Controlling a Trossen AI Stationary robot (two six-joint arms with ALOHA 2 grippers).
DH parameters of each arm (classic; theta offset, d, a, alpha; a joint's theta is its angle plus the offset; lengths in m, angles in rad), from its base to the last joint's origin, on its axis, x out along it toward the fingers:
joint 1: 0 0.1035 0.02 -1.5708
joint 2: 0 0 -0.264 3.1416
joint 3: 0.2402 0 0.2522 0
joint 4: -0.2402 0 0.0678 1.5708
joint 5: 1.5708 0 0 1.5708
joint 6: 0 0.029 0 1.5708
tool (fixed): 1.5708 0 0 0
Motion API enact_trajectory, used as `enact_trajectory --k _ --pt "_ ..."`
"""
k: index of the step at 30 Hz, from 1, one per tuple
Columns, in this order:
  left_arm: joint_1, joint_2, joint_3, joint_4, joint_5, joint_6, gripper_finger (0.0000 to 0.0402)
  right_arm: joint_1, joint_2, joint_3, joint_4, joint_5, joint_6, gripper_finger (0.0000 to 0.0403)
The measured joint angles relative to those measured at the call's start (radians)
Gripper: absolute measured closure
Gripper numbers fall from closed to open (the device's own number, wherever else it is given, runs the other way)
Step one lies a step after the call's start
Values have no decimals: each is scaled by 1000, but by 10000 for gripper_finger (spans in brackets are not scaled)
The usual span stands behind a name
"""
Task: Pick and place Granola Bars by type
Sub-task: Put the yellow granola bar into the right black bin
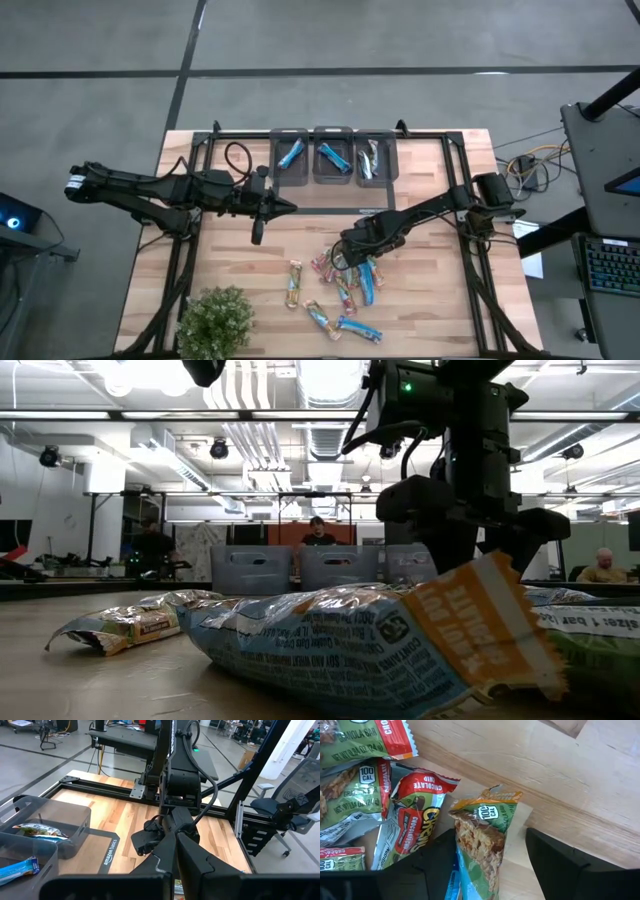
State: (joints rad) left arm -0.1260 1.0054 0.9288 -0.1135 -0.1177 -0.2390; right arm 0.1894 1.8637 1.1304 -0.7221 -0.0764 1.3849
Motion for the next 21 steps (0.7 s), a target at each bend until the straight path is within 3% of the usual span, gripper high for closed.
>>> enact_trajectory --k 21 --pt "0 0 0 0 -6 0 402 0 0 -1 31 -31 -4 252"
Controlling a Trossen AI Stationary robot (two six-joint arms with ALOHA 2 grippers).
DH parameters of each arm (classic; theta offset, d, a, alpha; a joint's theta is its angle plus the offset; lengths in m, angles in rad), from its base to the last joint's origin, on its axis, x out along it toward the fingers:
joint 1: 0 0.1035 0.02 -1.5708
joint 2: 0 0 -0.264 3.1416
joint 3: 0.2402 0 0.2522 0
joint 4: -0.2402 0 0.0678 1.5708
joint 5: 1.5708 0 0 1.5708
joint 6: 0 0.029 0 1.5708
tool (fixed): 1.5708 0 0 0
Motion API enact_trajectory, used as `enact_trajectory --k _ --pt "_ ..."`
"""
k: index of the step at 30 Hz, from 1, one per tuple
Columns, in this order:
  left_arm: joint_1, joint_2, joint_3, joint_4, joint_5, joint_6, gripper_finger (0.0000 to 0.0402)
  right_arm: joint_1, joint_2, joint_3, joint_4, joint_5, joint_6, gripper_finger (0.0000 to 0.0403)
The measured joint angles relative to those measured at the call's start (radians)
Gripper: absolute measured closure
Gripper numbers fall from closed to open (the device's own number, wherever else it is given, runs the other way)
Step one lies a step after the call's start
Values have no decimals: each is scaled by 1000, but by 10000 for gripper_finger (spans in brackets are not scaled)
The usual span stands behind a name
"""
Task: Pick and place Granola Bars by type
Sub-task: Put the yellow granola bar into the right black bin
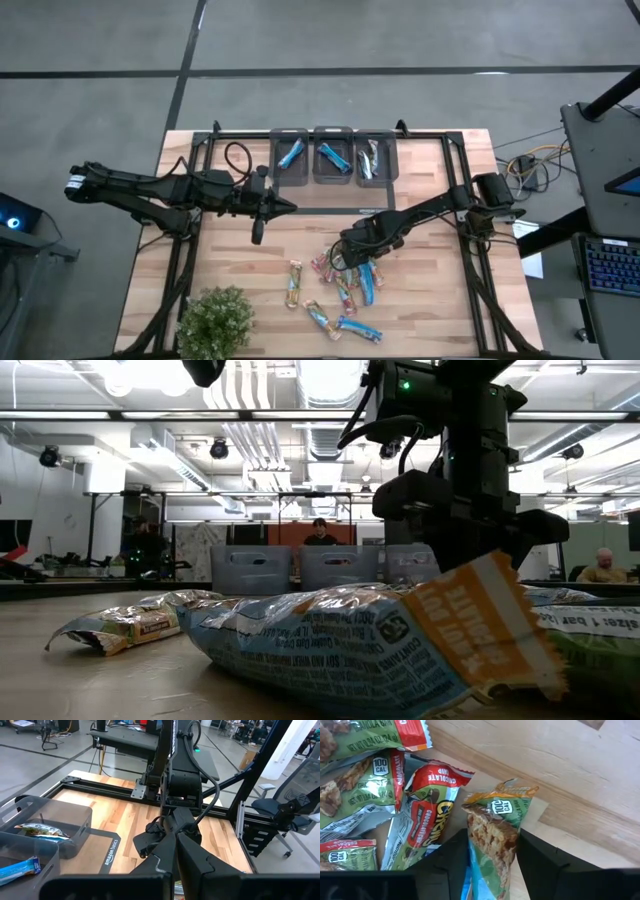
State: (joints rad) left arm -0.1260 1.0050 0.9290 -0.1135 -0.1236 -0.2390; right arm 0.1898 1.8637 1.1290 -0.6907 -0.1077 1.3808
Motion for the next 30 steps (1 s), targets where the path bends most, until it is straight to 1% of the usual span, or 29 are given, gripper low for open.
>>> enact_trajectory --k 17,23,30 --pt "0 0 0 0 -2 0 402 0 1 0 5 0 -1 311" --pt "0 0 0 0 -2 0 402 0 1 0 2 1 -1 320" --pt "0 0 0 0 -2 0 402 0 1 0 0 2 -1 322"
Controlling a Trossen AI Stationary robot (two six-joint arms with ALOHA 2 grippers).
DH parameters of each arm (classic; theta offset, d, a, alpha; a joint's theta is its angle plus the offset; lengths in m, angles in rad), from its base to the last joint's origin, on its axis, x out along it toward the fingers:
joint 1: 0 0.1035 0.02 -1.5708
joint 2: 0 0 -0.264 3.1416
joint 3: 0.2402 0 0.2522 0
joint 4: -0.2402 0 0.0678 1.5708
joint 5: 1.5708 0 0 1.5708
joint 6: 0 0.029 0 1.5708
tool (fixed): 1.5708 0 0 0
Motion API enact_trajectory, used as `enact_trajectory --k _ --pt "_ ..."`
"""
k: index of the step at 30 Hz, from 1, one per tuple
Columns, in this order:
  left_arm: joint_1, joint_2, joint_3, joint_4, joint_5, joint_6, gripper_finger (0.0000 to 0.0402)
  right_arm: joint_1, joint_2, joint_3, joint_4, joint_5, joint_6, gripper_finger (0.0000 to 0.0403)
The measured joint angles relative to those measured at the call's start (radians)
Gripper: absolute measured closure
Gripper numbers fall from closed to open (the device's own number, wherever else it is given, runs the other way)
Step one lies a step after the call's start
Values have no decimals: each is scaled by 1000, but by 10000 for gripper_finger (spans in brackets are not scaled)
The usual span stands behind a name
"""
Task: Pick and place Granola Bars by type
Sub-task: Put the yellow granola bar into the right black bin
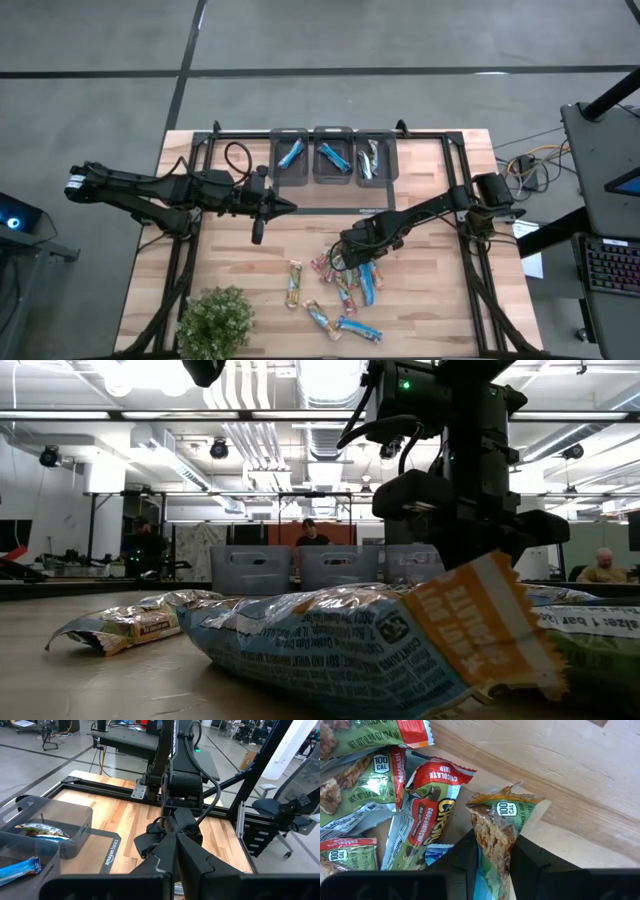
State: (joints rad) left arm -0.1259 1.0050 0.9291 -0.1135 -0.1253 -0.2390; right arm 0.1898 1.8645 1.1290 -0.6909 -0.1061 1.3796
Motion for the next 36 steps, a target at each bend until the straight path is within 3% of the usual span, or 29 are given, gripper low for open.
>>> enact_trajectory --k 23,36 --pt "0 0 0 0 0 0 402 0 -7 0 -11 0 -18 330" --pt "0 0 0 5 0 0 402 -24 -71 27 -70 38 -54 334"
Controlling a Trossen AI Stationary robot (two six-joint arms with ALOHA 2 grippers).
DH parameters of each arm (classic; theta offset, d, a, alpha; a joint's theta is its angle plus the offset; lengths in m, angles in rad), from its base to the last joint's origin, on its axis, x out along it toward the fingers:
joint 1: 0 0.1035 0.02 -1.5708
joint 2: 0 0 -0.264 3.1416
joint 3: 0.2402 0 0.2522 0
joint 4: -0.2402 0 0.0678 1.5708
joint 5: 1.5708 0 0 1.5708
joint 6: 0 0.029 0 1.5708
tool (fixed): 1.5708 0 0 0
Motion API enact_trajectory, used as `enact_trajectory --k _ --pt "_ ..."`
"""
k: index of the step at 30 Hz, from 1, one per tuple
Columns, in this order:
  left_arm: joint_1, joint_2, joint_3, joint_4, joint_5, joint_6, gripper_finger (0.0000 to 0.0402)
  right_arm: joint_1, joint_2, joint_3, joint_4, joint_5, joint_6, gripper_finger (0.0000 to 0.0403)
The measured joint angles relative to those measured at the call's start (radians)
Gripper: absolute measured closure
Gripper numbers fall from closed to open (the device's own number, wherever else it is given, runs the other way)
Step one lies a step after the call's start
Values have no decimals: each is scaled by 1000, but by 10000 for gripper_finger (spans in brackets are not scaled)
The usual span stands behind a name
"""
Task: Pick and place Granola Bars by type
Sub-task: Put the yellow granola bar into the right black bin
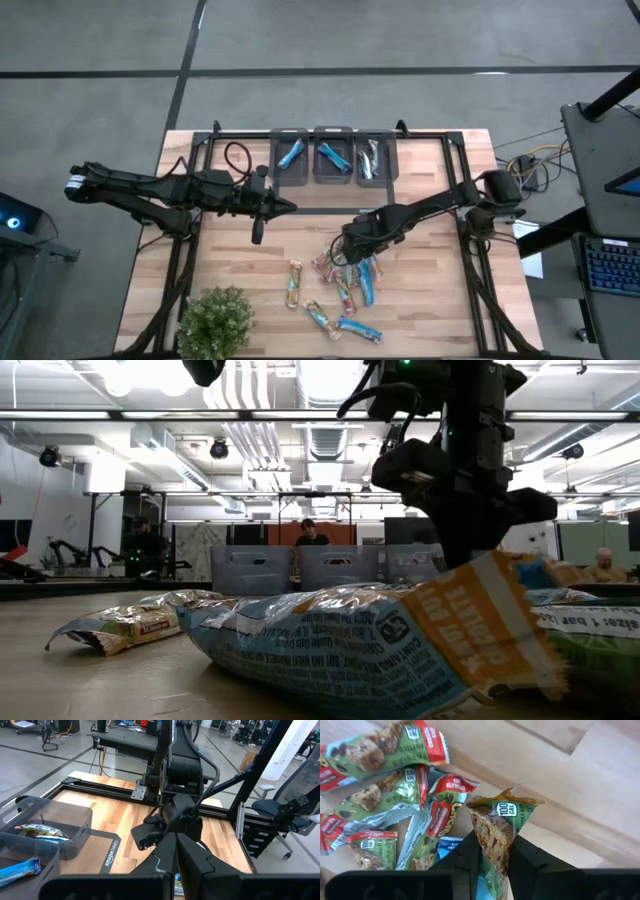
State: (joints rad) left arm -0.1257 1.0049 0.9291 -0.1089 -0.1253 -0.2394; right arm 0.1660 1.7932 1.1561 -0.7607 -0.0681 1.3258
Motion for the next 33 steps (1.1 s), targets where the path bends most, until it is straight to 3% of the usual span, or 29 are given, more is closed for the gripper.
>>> enact_trajectory --k 21,33 --pt "0 -1 2 4 0 -15 402 -128 -139 0 -23 84 -112 341" --pt "0 -1 2 4 0 -25 402 -317 -245 0 -28 98 -258 342"
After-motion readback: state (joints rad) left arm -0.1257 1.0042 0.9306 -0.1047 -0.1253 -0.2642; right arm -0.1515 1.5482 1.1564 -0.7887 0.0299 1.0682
